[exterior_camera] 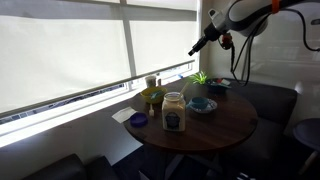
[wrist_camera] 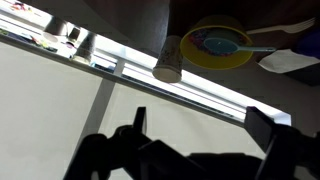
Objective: Put the stacked coffee cups in the yellow bowl.
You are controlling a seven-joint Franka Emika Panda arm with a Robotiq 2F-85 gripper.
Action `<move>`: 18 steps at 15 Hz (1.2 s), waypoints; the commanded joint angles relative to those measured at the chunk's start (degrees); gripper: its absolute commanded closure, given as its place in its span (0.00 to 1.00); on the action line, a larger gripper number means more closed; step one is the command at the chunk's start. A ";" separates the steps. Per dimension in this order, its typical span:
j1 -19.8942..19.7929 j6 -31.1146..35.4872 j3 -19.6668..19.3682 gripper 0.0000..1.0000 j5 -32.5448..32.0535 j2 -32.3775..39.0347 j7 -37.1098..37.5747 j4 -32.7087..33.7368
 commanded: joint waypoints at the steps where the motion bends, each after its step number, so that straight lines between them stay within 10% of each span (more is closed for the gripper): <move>1: 0.11 2.52 -0.01 0.00 2.52 4.25 3.48 3.61; 7: -1.14 -6.59 0.09 0.00 4.65 19.29 4.21 22.81; 8: -8.68 -8.64 7.69 0.00 1.14 21.14 7.39 25.63; 12: -15.81 -15.24 13.98 0.00 -0.61 29.33 11.00 37.30; 18: -20.56 -21.37 16.34 0.00 -5.17 40.56 18.35 53.63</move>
